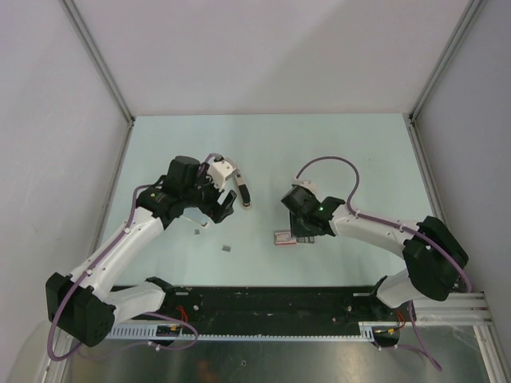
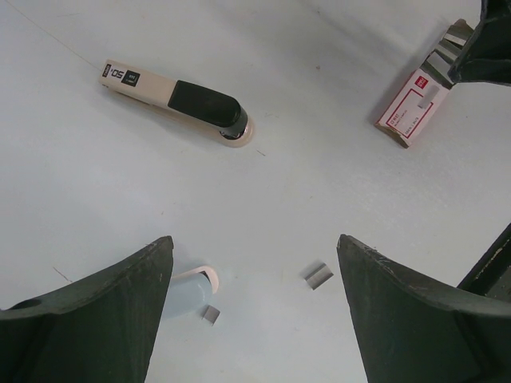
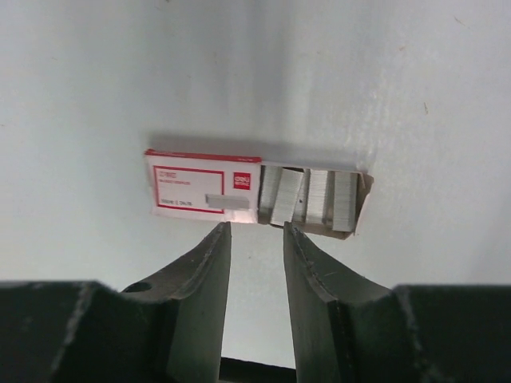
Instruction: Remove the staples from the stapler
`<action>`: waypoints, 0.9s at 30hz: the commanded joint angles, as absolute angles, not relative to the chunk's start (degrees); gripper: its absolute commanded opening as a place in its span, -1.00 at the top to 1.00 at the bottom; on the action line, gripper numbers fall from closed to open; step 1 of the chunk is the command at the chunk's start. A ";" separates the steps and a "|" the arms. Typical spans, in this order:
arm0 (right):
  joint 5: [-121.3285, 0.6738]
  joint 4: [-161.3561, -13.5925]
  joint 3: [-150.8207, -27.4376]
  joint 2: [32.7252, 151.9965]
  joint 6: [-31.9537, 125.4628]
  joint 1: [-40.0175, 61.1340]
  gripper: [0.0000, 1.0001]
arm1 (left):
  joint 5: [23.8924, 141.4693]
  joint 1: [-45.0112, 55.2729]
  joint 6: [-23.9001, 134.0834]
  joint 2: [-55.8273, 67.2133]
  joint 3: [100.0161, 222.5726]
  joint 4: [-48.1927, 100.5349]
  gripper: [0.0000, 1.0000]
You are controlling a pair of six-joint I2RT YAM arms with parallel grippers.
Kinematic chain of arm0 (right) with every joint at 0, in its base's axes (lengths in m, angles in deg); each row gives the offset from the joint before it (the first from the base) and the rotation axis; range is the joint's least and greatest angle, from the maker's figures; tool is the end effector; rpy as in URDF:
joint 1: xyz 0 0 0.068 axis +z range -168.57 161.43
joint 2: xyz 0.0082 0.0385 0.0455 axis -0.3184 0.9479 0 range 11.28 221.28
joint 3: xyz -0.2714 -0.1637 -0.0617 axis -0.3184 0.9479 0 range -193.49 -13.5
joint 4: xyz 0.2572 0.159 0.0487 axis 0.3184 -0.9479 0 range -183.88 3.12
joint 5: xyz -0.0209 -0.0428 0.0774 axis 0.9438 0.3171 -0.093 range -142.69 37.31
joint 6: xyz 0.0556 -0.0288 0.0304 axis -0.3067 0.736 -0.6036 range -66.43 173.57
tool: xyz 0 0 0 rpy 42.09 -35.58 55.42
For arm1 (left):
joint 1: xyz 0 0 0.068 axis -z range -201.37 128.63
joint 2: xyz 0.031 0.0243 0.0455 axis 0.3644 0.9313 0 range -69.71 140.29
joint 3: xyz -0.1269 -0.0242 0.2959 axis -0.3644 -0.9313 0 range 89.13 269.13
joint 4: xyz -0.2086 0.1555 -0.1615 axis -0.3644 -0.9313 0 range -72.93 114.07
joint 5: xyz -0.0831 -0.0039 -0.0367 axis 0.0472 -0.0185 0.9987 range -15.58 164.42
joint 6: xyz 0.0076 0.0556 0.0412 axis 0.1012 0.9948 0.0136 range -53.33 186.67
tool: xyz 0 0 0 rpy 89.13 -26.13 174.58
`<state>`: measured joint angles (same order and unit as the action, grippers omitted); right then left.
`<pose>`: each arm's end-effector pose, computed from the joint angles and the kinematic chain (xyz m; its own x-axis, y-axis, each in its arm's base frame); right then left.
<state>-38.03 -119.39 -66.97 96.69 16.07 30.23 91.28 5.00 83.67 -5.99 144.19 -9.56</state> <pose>0.2282 0.2390 0.2082 -0.8709 -0.1006 -0.4811 -0.1586 0.9840 0.0814 0.2375 -0.1361 0.3255 -0.3960 0.5087 -0.7645 0.7666 0.6414 0.0297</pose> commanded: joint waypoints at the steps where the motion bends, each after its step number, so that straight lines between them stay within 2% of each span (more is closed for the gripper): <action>1: -40.43 -116.72 -68.89 94.71 16.28 29.55 0.28 | 92.67 5.70 84.10 -7.36 144.47 -9.06 -0.77; 8: -37.25 -120.58 -69.02 93.47 17.30 25.38 0.40 | 92.49 6.13 86.34 -6.46 142.91 -9.04 -0.74; 15: -37.21 -120.92 -62.84 89.74 17.82 18.94 0.58 | 92.79 6.48 89.57 -5.57 140.92 -9.11 -0.71; 27: -41.78 -115.50 -56.75 91.14 16.79 18.17 0.74 | 92.17 11.29 92.27 0.46 140.55 -8.65 -0.66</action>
<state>-40.33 -118.76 -57.22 90.41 17.17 18.31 91.50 9.94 90.18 -0.81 139.69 -9.65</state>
